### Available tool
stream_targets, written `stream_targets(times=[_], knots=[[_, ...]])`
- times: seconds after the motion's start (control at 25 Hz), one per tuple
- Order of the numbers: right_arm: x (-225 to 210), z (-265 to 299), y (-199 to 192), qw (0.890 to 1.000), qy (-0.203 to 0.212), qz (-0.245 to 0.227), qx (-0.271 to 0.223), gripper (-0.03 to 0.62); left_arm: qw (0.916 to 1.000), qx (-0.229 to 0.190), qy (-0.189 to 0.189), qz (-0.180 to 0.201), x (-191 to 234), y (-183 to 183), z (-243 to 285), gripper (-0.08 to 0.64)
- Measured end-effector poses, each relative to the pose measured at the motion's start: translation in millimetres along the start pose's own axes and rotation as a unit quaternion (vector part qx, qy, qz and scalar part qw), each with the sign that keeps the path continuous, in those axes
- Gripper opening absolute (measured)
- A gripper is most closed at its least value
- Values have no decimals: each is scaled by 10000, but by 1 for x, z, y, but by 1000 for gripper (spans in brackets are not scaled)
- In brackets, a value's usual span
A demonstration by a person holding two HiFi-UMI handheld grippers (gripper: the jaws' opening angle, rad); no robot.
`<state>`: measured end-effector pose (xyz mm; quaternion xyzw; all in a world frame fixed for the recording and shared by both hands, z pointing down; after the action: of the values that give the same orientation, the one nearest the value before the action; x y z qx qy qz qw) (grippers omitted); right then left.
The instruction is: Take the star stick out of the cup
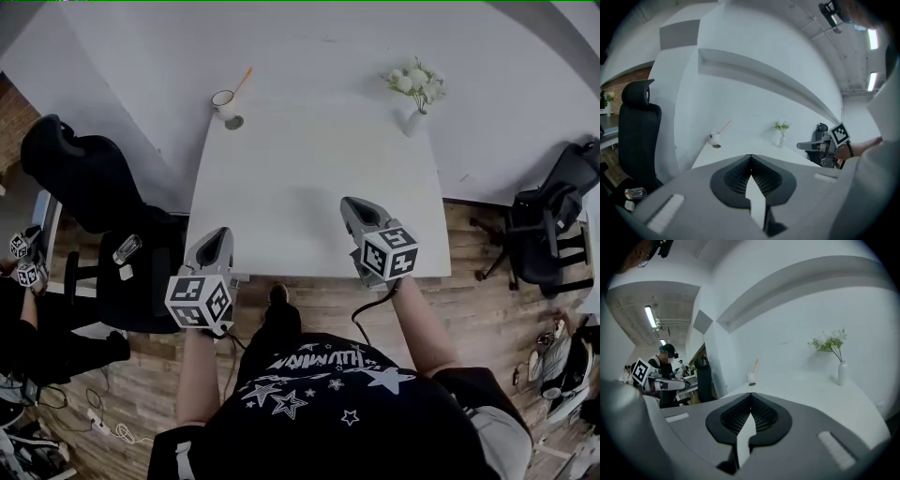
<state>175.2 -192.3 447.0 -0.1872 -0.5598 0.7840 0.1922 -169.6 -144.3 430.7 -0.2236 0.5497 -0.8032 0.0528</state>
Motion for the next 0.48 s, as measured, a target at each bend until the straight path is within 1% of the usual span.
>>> stream_targets(times=[0.12,0.24,0.48], knots=[[-13,39,29,9998,-111,-18,-132,17,9999,-98,-17,101,24,30,24,3],[-20,74,57,9994,-212,-101,-266,17,9998,-166,-84,121,46,56,47,3],[-22,138,100,9988,-142,-136,-439,17,9989,-348,-253,204,82,98,84,3]])
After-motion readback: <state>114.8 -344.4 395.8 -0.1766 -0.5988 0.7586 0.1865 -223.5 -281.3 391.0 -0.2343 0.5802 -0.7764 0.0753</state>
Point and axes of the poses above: the fingertips, and each gripper's own axes: z forward along the fingers, x to its left, y out of its top, the point moved 10 cm from there along -z, backward along the fingers, and after that the axes turned 8 degrees about -z, right-handed, at the moved point
